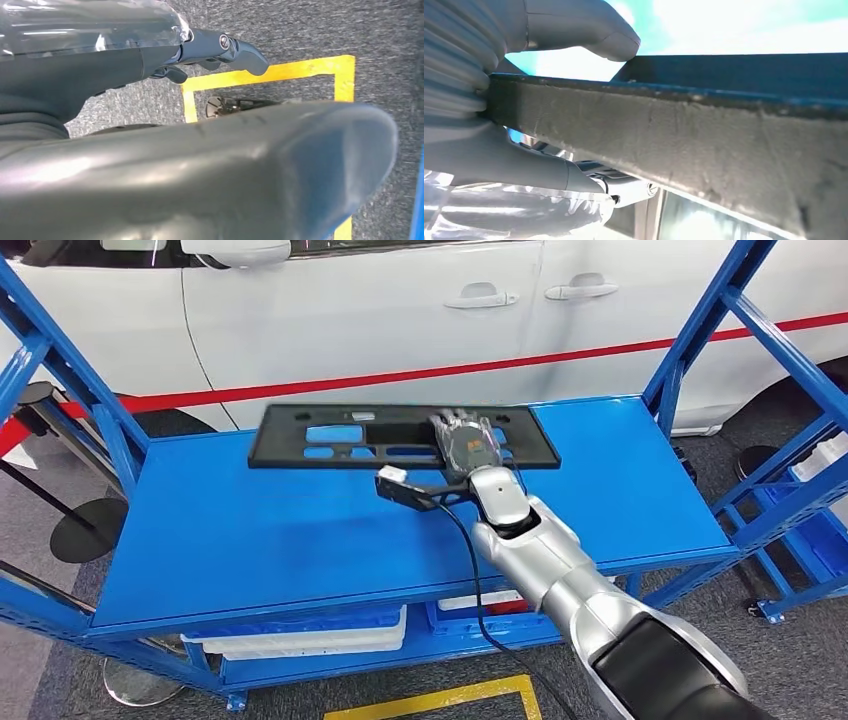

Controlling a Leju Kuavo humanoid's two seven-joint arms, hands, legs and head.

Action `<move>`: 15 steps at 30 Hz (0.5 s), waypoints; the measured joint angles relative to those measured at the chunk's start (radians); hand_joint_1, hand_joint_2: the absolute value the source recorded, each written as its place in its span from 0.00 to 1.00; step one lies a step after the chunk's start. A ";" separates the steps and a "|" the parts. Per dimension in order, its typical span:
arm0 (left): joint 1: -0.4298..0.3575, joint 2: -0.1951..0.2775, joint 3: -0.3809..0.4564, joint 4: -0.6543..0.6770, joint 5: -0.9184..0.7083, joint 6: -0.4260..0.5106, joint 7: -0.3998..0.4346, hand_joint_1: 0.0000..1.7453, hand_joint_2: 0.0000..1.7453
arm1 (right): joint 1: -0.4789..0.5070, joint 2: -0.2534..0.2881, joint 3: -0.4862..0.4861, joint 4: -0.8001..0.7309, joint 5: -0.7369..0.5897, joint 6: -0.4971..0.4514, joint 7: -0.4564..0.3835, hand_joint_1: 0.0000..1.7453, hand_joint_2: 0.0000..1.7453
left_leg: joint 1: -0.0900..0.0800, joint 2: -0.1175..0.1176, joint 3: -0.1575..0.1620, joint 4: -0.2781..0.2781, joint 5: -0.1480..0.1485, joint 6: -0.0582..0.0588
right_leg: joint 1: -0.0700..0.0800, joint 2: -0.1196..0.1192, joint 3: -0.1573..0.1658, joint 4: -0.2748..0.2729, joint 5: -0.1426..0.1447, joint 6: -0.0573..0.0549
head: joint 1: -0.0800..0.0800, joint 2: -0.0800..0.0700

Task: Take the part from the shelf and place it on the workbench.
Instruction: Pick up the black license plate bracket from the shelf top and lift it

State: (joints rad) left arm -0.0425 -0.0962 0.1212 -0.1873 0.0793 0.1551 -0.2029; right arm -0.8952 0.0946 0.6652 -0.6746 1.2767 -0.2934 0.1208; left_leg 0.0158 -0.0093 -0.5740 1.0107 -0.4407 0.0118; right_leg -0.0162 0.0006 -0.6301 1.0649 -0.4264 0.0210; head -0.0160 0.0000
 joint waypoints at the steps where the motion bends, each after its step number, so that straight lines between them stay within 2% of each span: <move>1: 0.000 -0.001 0.001 0.000 0.000 0.000 -0.001 0.00 0.00 | -0.010 0.001 -0.014 -0.031 0.009 -0.002 0.000 1.00 1.00 | -0.002 0.000 -0.003 0.001 -0.001 -0.004 | 0.003 0.000 0.011 -0.031 0.006 -0.003 | 0.000 0.000; 3: 0.000 -0.002 0.002 0.000 0.000 0.002 -0.004 0.00 0.00 | -0.022 0.003 -0.038 -0.086 0.023 -0.005 0.000 1.00 1.00 | -0.003 0.001 -0.005 0.000 -0.002 -0.015 | 0.007 0.000 0.013 -0.045 0.000 -0.011 | 0.000 0.000; 5: 0.001 -0.002 0.004 0.000 -0.001 0.004 -0.005 0.00 0.00 | -0.025 0.005 -0.057 -0.135 0.037 -0.006 0.000 1.00 1.00 | -0.001 0.002 -0.008 0.009 -0.014 -0.026 | 0.004 -0.001 0.017 -0.051 0.001 -0.022 | 0.000 0.000; 6: 0.000 -0.003 0.004 0.000 -0.002 0.005 -0.005 0.00 0.00 | -0.027 0.006 -0.068 -0.162 0.045 -0.007 0.001 1.00 1.00 | 0.000 0.003 -0.020 0.038 -0.033 -0.031 | 0.001 -0.002 0.019 -0.054 0.002 -0.029 | -0.001 0.000; 8: 0.000 -0.003 0.005 0.000 -0.003 0.007 -0.006 0.00 0.00 | -0.029 0.007 -0.087 -0.210 0.057 -0.012 0.001 1.00 1.00 | 0.001 0.004 -0.075 0.154 -0.091 -0.036 | 0.003 -0.002 0.022 -0.056 0.000 -0.038 | -0.001 0.000; 9: 0.000 -0.003 0.005 0.000 -0.005 0.009 -0.007 0.00 0.25 | -0.028 0.008 -0.095 -0.233 0.063 -0.016 0.000 1.00 1.00 | 0.001 0.004 -0.109 0.222 -0.117 -0.037 | 0.006 -0.002 0.022 -0.055 -0.001 -0.042 | -0.002 0.000; 10: 0.000 -0.003 0.005 0.000 -0.007 0.013 -0.007 0.00 0.50 | -0.025 0.008 -0.101 -0.251 0.066 -0.022 -0.002 1.00 1.00 | 0.001 0.004 -0.135 0.269 -0.127 -0.038 | 0.008 -0.001 0.023 -0.054 -0.003 -0.043 | -0.002 0.000; 11: 0.001 -0.004 0.005 0.000 -0.011 0.019 -0.007 0.00 0.75 | -0.020 0.008 -0.108 -0.270 0.069 -0.033 -0.007 1.00 1.00 | 0.001 0.004 -0.147 0.283 -0.118 -0.037 | 0.010 -0.001 0.024 -0.051 -0.006 -0.045 | -0.002 0.000; 12: 0.001 -0.004 0.005 0.000 -0.015 0.025 -0.007 0.00 1.00 | -0.014 0.008 -0.115 -0.292 0.069 -0.046 -0.014 1.00 1.00 | 0.001 0.004 -0.140 0.259 -0.091 -0.035 | 0.011 0.000 0.025 -0.048 -0.009 -0.045 | -0.002 0.000; 14: 0.001 -0.004 0.005 0.000 -0.025 0.037 -0.005 0.00 1.00 | -0.004 0.008 -0.130 -0.339 0.057 -0.081 -0.034 1.00 1.00 | 0.000 0.004 -0.089 0.133 -0.017 -0.028 | 0.013 0.002 0.029 -0.041 -0.019 -0.042 | -0.001 0.000; 15: 0.001 -0.004 0.004 0.000 -0.029 0.042 -0.004 0.00 1.00 | -0.002 0.008 -0.138 -0.360 0.047 -0.097 -0.045 1.00 1.00 | -0.002 0.004 -0.063 0.077 0.006 -0.023 | 0.014 0.002 0.029 -0.037 -0.023 -0.039 | -0.001 0.000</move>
State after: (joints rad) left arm -0.0416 -0.1005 0.1253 -0.1873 0.0501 0.1971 -0.2064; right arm -0.8977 0.1021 0.5276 -1.0348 1.3233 -0.3900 0.0760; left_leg 0.0139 -0.0054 -0.6372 1.0874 -0.4350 -0.0114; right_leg -0.0022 0.0030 -0.6007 1.0276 -0.4494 -0.0184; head -0.0174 0.0000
